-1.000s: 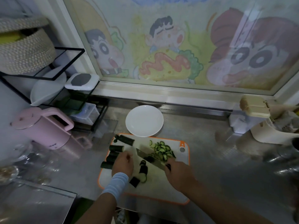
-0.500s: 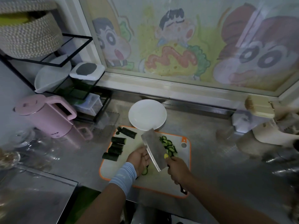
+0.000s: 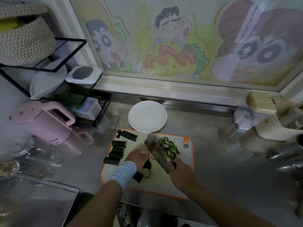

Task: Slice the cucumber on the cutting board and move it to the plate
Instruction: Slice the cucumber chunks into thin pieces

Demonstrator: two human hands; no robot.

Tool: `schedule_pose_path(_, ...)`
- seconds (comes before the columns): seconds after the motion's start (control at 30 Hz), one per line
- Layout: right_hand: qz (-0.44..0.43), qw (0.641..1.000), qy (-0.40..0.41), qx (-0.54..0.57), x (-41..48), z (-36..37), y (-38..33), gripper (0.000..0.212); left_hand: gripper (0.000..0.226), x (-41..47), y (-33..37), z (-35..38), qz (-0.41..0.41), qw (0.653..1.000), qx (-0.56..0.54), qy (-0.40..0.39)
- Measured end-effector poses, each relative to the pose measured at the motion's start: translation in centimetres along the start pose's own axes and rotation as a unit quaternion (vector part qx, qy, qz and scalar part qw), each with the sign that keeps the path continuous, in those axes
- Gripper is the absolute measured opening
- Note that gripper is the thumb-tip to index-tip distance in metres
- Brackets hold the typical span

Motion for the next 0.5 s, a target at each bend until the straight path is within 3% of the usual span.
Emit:
schedule_pose_path(0.1, -0.016, 1.000, -0.018, -0.008, -0.9, 1.3, -0.4, 0.029, 0.028, -0.9, -2.5, -0.5, -0.024, 0.997, 0.051, 0.051)
schedule_pose_path(0.27, -0.023, 0.996, -0.079, -0.030, -1.7, 4.2, -0.3, 0.026, 0.024, -2.6, -6.1, 0.4, -0.059, 0.994, 0.026, 0.086)
schedule_pose_path(0.37, -0.019, 0.996, -0.072, -0.040, -2.1, 5.1, -0.1, 0.027, 0.027, -3.3, -6.8, 1.5, -0.076, 0.991, 0.066, 0.087)
schedule_pose_path(0.5, -0.009, 0.996, -0.038, -0.078, -1.8, 4.5, 0.5, 0.026, 0.034, -3.6, -6.5, 2.4, -0.025, 0.977, 0.185, 0.104)
Point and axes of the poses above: each hand's wrist, its own x-axis towards the middle knuckle, its own z-axis out of the palm, y = z × x, the point moved 5 cm from there along x, towards the middle knuckle, and after that the axes turned 4 degrees about -y, right-handed, at the moved point
